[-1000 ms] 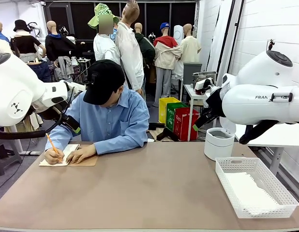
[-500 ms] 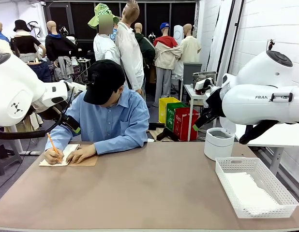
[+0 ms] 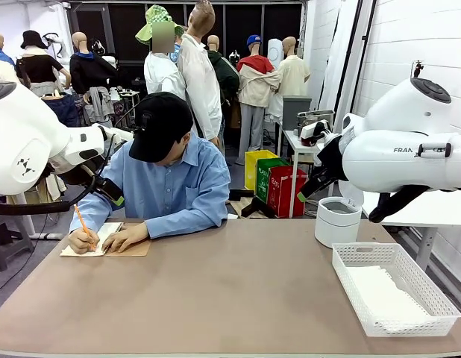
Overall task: Sort the paper based on its condition.
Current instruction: If a person hands you a paper, place it in the Organizing basket , and if it's crumpled, put it in the Trash can.
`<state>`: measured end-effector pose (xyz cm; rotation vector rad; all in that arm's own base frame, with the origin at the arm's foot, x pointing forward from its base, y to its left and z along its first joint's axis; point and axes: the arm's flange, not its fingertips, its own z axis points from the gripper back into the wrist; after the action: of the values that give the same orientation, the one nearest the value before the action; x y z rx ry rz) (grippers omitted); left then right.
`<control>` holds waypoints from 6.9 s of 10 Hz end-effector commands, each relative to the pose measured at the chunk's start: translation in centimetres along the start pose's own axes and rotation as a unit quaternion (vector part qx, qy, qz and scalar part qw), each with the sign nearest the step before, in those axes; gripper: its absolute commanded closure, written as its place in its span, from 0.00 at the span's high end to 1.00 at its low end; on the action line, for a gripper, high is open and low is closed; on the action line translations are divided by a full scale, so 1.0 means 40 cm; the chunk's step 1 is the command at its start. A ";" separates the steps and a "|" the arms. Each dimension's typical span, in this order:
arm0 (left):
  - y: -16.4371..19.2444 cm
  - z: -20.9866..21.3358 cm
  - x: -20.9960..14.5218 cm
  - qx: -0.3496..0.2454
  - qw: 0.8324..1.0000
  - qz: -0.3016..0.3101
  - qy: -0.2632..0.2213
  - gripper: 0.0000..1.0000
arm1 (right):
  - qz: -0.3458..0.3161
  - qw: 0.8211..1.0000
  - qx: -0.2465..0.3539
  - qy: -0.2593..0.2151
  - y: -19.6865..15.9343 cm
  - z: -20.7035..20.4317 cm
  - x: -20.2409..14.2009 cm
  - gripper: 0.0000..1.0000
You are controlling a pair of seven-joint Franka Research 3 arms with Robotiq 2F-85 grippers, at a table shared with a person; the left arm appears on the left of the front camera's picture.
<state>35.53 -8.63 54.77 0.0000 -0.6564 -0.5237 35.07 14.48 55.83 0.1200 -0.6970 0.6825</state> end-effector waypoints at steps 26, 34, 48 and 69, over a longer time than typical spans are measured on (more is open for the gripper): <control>0.001 -0.002 -0.001 0.000 1.000 0.001 0.001 1.00 | -0.002 1.000 0.001 -0.001 -0.005 0.002 0.001 1.00; 0.001 -0.002 -0.001 0.000 1.000 0.001 0.001 1.00 | -0.002 1.000 0.001 -0.001 -0.005 0.002 0.001 1.00; 0.001 -0.002 -0.001 0.000 1.000 0.001 0.001 1.00 | -0.002 1.000 0.001 -0.001 -0.005 0.002 0.001 1.00; 0.001 -0.002 -0.001 0.000 1.000 0.001 0.001 1.00 | -0.002 1.000 0.001 -0.001 -0.005 0.002 0.001 1.00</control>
<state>35.53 -8.63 54.77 0.0000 -0.6564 -0.5237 35.07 14.48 55.83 0.1200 -0.6970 0.6825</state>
